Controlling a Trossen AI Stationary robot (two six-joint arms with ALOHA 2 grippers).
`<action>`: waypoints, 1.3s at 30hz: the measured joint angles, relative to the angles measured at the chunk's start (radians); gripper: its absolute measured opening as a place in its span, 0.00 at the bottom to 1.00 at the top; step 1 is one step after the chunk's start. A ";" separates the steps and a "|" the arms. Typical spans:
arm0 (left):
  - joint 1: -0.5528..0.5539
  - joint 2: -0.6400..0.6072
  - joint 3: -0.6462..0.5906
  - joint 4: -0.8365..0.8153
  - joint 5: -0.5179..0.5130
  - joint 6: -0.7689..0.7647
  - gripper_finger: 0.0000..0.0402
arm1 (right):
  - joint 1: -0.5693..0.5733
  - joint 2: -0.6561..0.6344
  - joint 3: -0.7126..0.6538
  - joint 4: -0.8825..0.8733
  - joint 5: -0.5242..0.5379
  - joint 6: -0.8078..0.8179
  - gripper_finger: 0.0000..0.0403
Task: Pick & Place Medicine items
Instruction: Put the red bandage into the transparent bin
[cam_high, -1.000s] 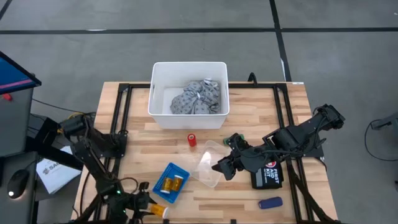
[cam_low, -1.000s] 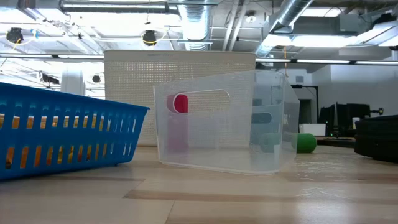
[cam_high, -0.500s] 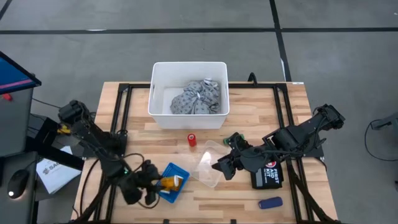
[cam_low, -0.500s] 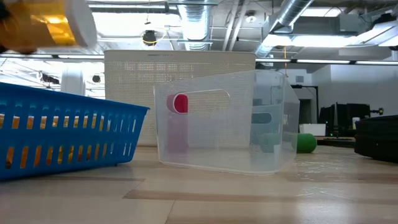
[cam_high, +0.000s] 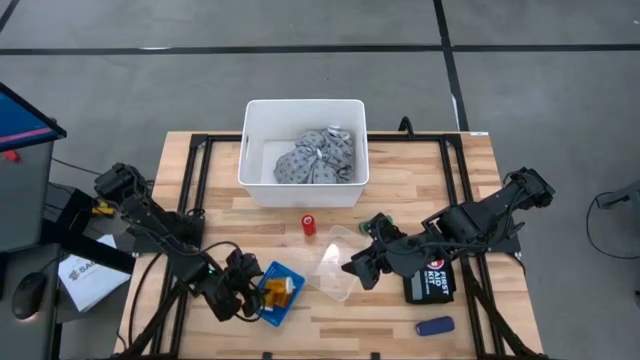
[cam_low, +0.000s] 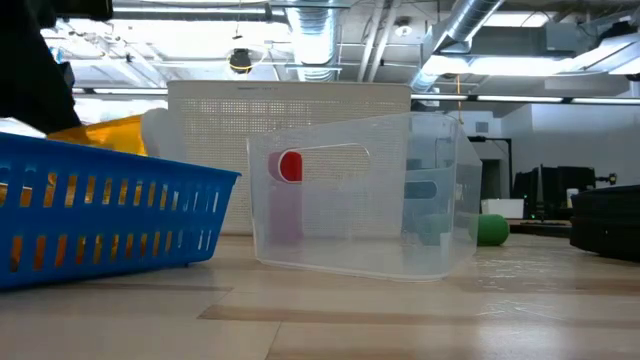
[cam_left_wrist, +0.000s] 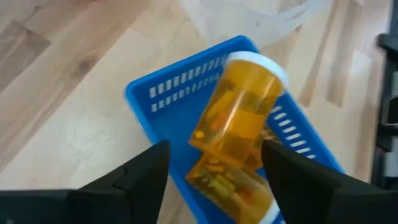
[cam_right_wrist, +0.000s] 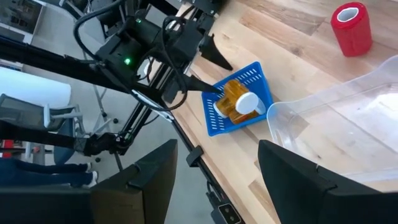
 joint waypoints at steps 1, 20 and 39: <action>0.000 0.000 0.000 -0.004 0.000 -0.001 0.63 | 0.000 0.000 0.000 -0.003 -0.001 -0.004 0.55; 0.049 -0.260 0.000 -0.023 -0.149 0.423 0.68 | 0.020 0.000 0.000 -0.352 -0.019 0.150 0.55; 0.467 -0.244 0.000 0.123 0.089 0.718 0.68 | 0.005 0.000 0.000 -0.403 0.046 0.194 0.55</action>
